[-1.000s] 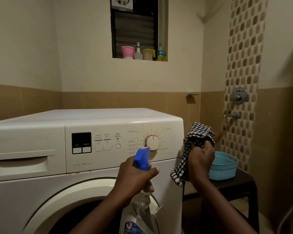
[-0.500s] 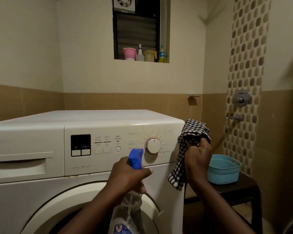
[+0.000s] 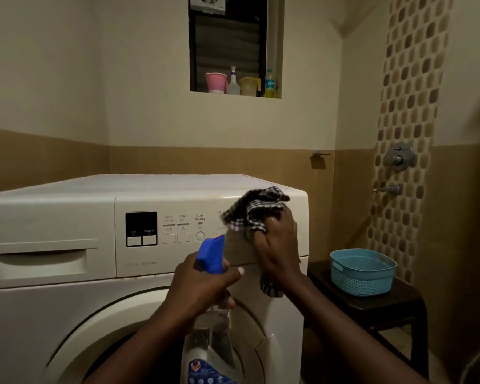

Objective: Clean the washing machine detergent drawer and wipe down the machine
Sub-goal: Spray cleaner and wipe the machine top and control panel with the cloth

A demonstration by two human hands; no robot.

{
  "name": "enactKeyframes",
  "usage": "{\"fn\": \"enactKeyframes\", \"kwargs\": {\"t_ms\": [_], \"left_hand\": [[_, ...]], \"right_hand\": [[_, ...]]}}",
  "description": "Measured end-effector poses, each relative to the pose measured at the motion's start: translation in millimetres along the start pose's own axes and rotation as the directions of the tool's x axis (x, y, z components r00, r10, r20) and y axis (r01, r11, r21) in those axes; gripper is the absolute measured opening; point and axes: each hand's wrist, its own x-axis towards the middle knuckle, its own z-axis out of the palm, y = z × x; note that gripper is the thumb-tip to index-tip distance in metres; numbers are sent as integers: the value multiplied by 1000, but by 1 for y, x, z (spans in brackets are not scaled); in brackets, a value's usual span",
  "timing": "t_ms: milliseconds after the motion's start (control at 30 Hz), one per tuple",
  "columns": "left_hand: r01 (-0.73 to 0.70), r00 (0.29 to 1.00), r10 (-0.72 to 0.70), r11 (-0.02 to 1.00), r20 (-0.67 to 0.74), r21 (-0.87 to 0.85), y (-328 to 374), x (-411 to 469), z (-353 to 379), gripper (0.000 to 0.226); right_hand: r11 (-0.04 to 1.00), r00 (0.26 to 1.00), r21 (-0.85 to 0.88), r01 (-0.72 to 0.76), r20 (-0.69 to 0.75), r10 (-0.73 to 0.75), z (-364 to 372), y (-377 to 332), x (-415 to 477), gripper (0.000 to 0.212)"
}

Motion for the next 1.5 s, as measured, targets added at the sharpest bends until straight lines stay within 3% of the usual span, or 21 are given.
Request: {"fn": "enactKeyframes", "kwargs": {"t_ms": [233,367,467,567,700,833,967,1067,1167,1233,1500], "left_hand": [[3,997,-6,999,-72,-39,-12,0,-16,27],[11,998,-14,999,-68,-45,-19,-3,-22,29],[9,997,-13,999,-71,-51,-22,-6,-25,29],[5,997,-8,999,-72,-53,-21,-10,-29,26],[20,997,-24,999,-79,-49,-19,-14,-35,27],[35,995,-38,999,-96,-33,-18,-15,-39,28],[17,995,-19,999,-98,-30,-18,-17,-40,27],[28,995,-31,999,-93,-39,-18,-17,-39,27],[30,995,-35,998,-89,-55,-19,-16,-35,29],[36,996,-40,998,-82,-56,-21,-15,-31,29],[27,996,-31,999,-85,-43,-24,-14,-27,26]], "right_hand": [[900,948,-301,314,147,-282,29,14,-24,49],[823,923,-419,384,167,-346,19,16,-17,47],[893,966,-369,258,89,-242,13,11,-11,42],[973,999,-230,-17,-51,6,18,6,-18,41],[914,906,45,-403,-124,406,35,-7,-34,45],[864,863,251,-436,-154,481,42,-21,-39,59],[948,927,38,-316,-201,317,39,-23,-32,43],[975,983,-205,-90,-174,54,44,-9,-35,49],[922,972,-351,161,-107,-210,52,11,-46,55],[897,948,-359,258,-85,-307,55,22,-52,58],[856,900,-335,394,-48,-433,64,40,-81,55]]}}
